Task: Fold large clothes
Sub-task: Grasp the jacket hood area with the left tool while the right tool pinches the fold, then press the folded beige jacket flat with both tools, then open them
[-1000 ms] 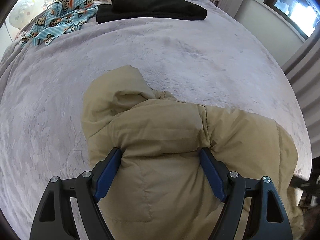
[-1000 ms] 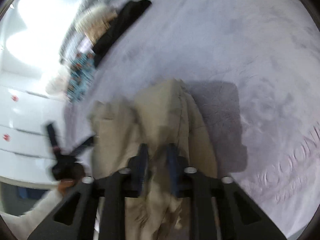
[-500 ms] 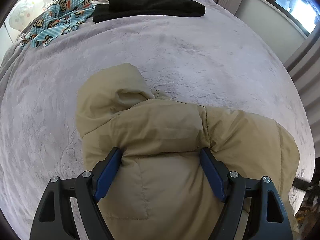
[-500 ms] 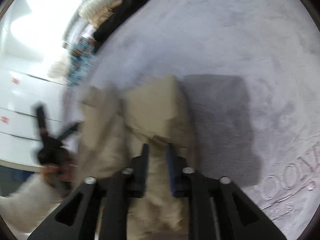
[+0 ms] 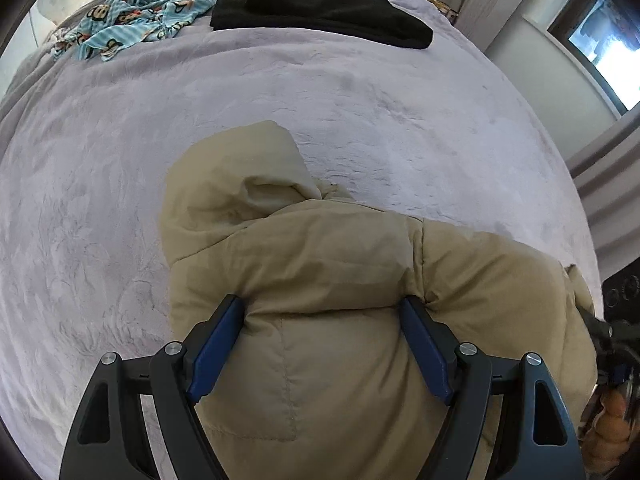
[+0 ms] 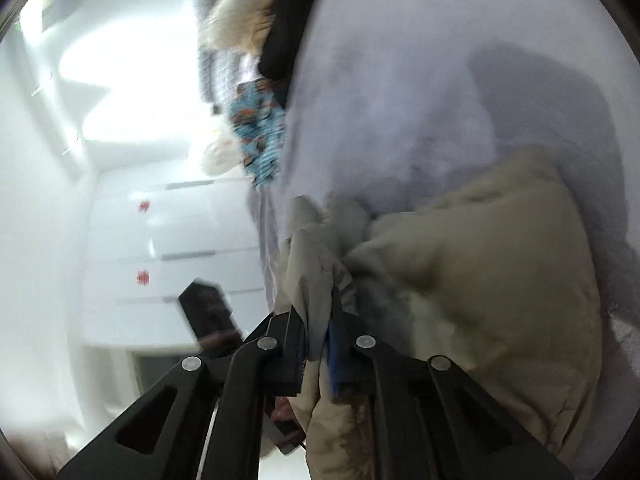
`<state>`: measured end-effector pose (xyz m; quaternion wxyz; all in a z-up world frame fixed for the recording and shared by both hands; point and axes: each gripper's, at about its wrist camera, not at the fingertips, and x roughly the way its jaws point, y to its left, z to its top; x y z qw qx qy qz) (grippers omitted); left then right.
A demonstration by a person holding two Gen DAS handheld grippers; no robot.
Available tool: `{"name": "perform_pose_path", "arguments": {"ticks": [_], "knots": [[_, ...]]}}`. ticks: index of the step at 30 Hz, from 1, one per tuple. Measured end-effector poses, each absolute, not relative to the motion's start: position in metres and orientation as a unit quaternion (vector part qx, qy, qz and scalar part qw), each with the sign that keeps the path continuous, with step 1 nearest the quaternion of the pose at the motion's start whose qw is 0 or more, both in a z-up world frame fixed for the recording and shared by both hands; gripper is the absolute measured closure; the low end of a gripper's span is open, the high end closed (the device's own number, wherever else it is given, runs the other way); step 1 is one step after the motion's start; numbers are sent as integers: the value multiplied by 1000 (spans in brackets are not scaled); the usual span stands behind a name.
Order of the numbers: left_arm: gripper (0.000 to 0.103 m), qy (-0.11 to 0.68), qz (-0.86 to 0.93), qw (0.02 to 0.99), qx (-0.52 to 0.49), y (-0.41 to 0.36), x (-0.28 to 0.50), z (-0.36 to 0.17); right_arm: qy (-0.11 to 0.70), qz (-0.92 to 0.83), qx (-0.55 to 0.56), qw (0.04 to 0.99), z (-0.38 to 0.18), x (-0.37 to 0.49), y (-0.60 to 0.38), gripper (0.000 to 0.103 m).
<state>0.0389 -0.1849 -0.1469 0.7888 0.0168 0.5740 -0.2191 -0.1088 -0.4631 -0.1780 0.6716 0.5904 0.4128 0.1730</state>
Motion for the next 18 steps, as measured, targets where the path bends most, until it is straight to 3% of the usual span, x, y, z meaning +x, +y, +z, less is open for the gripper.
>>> {"name": "perform_pose_path", "arguments": {"ticks": [5, 11, 18], "knots": [[23, 556, -210, 801, 67, -215, 21, -147, 497, 70, 483, 717, -182, -117, -472, 97], [22, 548, -192, 808, 102, -230, 15, -154, 536, 42, 437, 722, -206, -112, -469, 98], [20, 542, -194, 811, 99, -220, 13, -155, 525, 45, 387, 757, -137, -141, -449, 95]]}}
